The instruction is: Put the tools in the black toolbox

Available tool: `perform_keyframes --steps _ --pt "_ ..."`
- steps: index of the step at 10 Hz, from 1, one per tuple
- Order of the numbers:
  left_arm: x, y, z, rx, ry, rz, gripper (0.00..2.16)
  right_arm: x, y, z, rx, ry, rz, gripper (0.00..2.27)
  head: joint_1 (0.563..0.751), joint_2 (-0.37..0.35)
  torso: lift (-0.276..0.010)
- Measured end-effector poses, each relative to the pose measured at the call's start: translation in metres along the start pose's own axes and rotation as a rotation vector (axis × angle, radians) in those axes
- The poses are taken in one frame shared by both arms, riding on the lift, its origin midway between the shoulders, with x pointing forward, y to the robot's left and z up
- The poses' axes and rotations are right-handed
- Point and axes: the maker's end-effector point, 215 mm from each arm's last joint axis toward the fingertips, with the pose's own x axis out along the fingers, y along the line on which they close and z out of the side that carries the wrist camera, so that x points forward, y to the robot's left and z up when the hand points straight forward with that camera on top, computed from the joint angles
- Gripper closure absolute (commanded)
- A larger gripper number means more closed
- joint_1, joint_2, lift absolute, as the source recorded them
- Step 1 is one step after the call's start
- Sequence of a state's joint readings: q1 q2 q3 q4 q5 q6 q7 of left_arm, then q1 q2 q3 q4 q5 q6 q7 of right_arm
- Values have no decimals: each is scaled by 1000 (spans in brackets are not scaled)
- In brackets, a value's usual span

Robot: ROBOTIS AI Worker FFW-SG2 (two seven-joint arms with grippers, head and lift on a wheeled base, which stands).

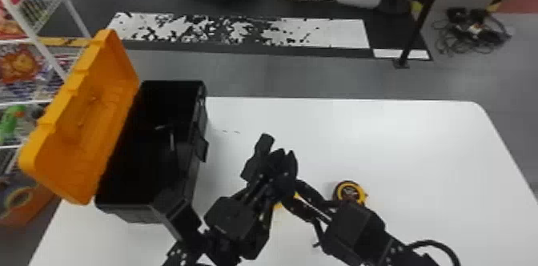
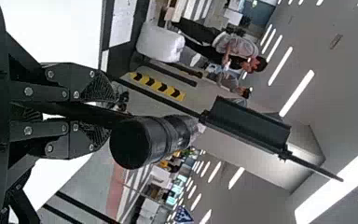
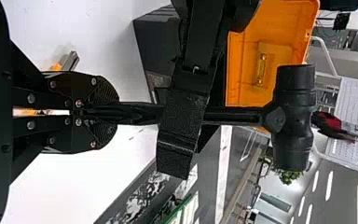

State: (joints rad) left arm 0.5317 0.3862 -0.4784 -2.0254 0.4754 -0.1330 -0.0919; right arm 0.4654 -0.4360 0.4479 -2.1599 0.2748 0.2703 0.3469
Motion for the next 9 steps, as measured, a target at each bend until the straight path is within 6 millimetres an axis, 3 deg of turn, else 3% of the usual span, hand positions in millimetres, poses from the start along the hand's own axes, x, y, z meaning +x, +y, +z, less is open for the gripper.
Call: perform_keyframes --steps 1,2,3,4,9 --pt "1 -1 0 4 3 -6 2138 0 -1 0 0 0 -2 2169 695 3 -39" --pt "1 -1 0 6 3 -9 2138 0 -1 1 0 -1 -3 1683 695 2 -39" --pt "2 -4 1 7 2 -24 2138 0 0 6 -2 -18 -3 545 695 3 -39" --pt "1 -1 0 7 5 -13 2138 -1 1 14 -2 -43 0 36 695 9 -39" --pt "4 11 6 23 10 3 2138 -13 3 -3 32 -6 -18 46 695 4 -39"
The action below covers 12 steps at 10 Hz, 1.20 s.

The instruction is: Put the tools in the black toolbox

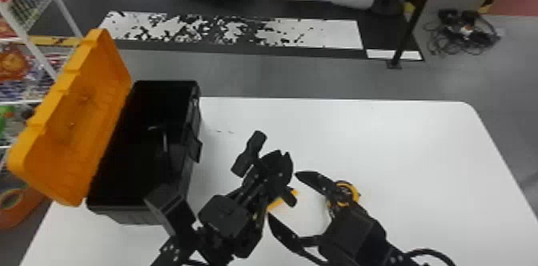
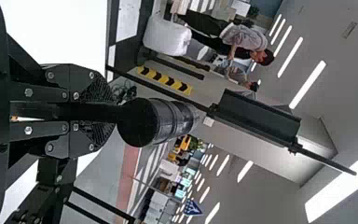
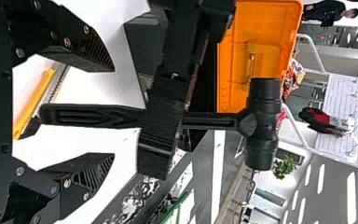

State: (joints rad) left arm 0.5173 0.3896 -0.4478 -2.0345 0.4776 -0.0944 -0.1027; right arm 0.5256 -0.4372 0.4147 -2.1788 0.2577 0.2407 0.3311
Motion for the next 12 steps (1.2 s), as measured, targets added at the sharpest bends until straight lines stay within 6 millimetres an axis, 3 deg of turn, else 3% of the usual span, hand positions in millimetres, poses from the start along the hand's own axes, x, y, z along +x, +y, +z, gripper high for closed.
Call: perform_keyframes --steps 4,9,12 --pt "6 47 23 72 33 62 2138 -28 1 -28 50 43 -29 60 695 11 -39" --pt "0 145 87 224 54 232 2138 -56 13 -66 104 78 -51 66 695 117 -39" --pt "-7 201 97 335 88 350 2142 -75 19 -85 177 65 -88 73 695 167 -39"
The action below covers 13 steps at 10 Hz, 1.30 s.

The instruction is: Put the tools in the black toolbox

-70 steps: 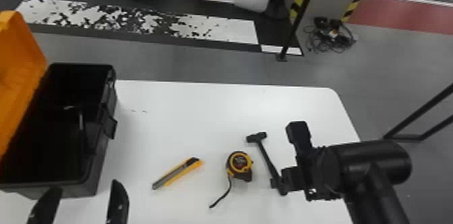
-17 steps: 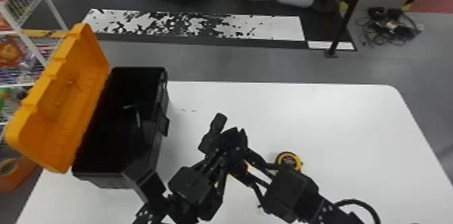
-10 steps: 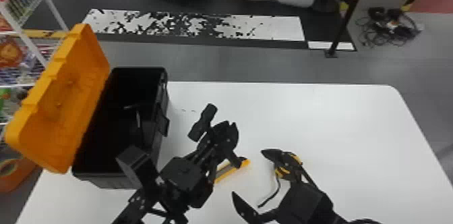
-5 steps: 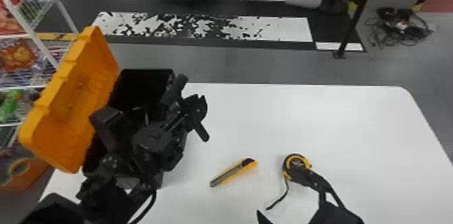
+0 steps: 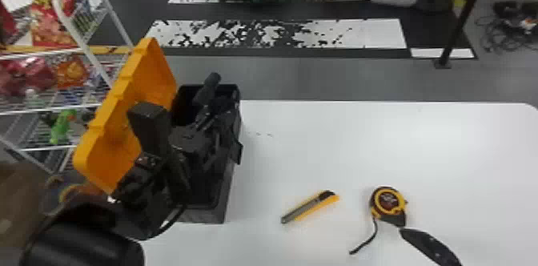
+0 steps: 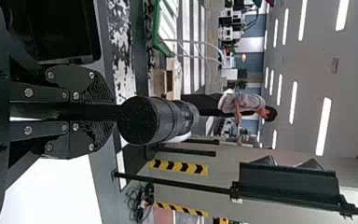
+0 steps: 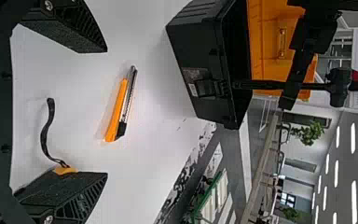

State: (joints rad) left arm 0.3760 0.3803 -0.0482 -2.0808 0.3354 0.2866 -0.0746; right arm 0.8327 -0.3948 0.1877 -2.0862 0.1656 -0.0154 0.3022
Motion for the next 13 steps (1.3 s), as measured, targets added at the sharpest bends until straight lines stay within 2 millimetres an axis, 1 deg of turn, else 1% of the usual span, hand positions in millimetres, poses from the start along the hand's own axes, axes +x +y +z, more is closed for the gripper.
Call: perform_keyframes --steps 2,4,5,6,7,9,13 --pt "2 27 -14 37 27 63 2142 -10 -3 -12 21 8 -18 73 695 186 -39" --pt "3 47 -27 39 47 106 2142 -13 -3 -17 29 16 -25 73 695 211 -39" --pt "2 57 -32 37 54 141 1966 -14 -2 -17 32 14 -25 73 695 227 -39" --pt "1 65 -36 34 60 172 1146 -14 -2 -16 34 12 -26 73 695 241 -39" --pt "-1 70 -40 31 63 195 -2 -14 -1 -16 35 10 -27 73 695 251 -39" --pt "-5 77 -45 20 65 242 26 -14 -1 -15 36 7 -27 73 695 265 -39" --pt "-16 86 -53 16 82 263 29 -14 0 -13 38 1 -29 73 695 289 -39"
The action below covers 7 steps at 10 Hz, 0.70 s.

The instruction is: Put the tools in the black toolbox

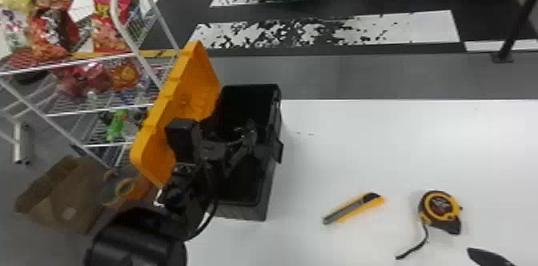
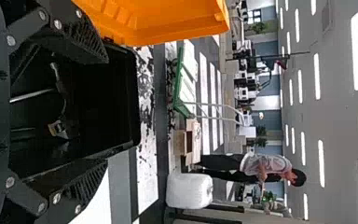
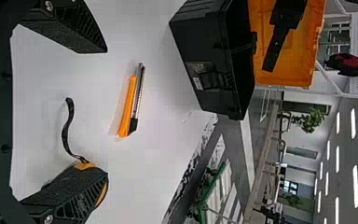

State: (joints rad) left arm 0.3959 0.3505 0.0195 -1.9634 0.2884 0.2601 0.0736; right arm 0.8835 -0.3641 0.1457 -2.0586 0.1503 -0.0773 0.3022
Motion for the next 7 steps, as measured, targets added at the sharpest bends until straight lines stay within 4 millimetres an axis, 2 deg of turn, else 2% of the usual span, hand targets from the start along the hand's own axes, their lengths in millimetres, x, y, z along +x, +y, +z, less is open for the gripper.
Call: perform_keyframes --steps 3,7 --pt "-15 6 2 -4 -4 11 29 0 -4 0 2 -1 -9 73 695 302 -39" --pt "-49 -21 1 -68 -51 -15 33 -5 -24 -4 39 5 -70 76 695 250 -39"
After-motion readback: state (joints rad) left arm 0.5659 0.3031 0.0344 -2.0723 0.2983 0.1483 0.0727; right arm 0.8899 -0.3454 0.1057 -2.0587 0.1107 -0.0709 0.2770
